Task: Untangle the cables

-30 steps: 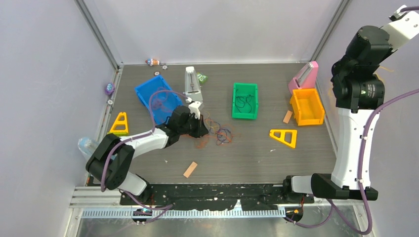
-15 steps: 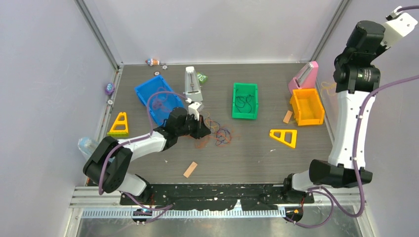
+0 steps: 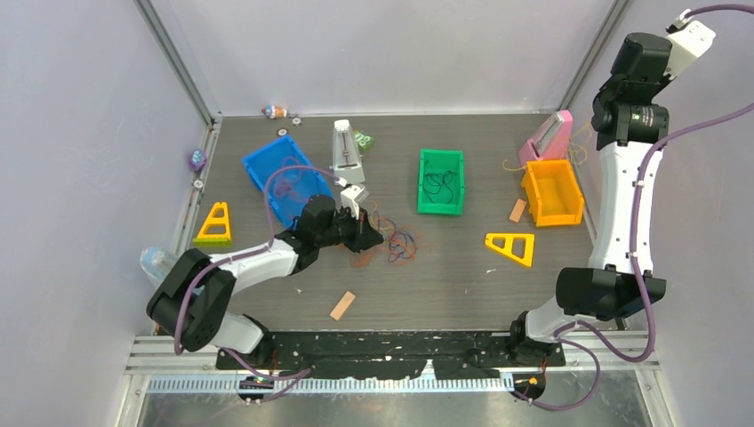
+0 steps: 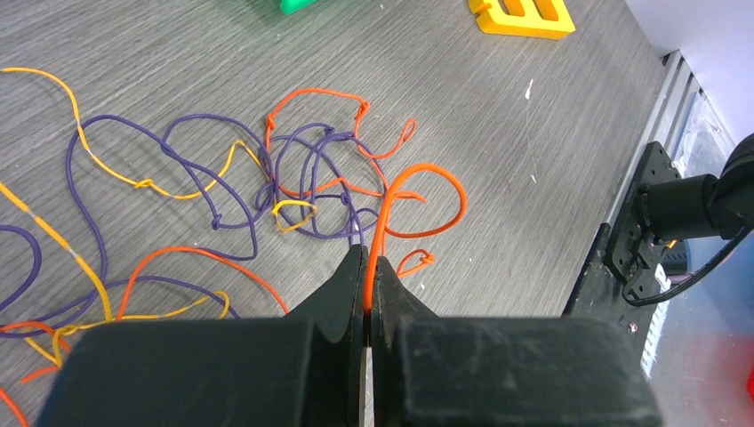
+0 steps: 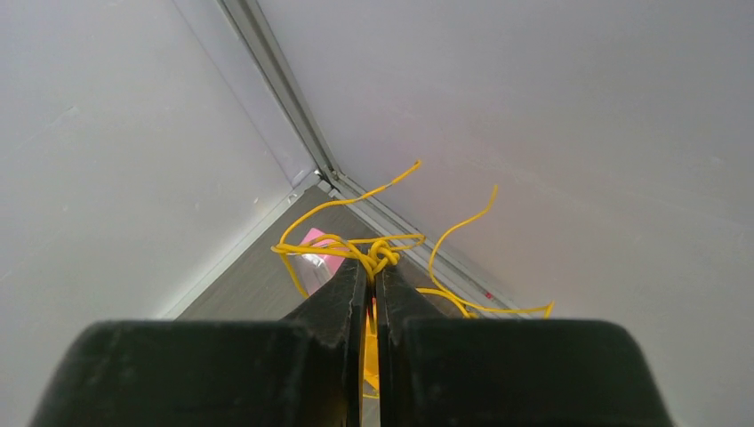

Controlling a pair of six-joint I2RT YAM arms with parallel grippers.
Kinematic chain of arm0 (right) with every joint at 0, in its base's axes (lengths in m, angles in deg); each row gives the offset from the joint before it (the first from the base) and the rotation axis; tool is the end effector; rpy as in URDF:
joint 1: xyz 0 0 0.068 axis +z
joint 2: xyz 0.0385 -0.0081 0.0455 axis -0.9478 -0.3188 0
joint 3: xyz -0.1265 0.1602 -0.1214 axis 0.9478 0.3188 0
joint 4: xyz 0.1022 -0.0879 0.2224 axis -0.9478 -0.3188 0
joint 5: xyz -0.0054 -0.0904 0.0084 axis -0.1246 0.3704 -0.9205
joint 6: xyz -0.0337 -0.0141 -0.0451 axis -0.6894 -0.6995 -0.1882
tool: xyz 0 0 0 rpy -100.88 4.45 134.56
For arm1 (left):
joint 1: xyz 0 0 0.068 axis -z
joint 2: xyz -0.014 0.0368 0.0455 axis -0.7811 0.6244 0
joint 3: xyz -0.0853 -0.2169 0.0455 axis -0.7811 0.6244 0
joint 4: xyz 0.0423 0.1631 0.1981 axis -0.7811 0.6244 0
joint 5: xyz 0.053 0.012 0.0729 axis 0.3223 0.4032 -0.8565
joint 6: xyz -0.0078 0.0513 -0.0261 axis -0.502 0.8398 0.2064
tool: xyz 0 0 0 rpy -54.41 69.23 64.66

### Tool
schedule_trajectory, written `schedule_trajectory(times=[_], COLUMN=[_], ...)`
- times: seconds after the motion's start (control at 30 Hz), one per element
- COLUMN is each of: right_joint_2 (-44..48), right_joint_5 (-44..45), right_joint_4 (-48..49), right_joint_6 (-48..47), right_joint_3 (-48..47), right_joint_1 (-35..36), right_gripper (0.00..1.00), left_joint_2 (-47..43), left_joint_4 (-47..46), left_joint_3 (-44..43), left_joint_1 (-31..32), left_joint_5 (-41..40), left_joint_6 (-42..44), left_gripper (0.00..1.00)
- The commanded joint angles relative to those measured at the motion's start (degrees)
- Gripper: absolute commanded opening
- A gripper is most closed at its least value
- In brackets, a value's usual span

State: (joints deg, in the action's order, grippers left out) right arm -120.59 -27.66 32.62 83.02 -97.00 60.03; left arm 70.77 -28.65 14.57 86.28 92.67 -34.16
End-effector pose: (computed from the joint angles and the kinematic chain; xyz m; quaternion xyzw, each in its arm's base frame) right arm 0.3032 -0.0845 0.4720 0.3630 0.6847 -0.1932 0.6017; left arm 0.2354 -0.1868 0.1534 0.2102 0.8061 -0.4174 0.3632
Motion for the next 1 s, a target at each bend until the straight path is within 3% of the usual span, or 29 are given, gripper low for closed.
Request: schedule_trajectory(times=[0.0,0.2,0.5,0.7,0.97], right_joint_2=[0.0,1.0,-3.9,-9.4,-12.5], right_joint_5=[-1.1,-1.7,-11.7,-14.7,-10.7], right_joint_4=[3.1,7.9,16.7,21.0,21.1], right_joint_6=[-0.6,1.9,10.1,16.5,20.8], right_joint_3=[1.1,14.0,33.8,39.7,44.1], right_joint_1=[-0.2,-0.4,-1.2,-3.4,-7.6], right_gripper=[0.05,0.05,0.05,0.05,0.05], left_joint_2=[-4.7,-7.7,-6.9,-7.0,-6.9], left_joint_4=[2.9,8.8,11.7,12.3,11.0], left_joint_3=[-0.9,-1.9,-3.2,-3.1,-1.8], left_joint_1=[0.3,0.3,0.4,0.4,0.4], left_joint_5=[0.8,-0.4,-0.8,-1.4,-2.4], left_joint_6=[0.2,1.9,2.4,2.9,3.9], left_gripper=[0.0,0.0,0.0,0.0,0.0])
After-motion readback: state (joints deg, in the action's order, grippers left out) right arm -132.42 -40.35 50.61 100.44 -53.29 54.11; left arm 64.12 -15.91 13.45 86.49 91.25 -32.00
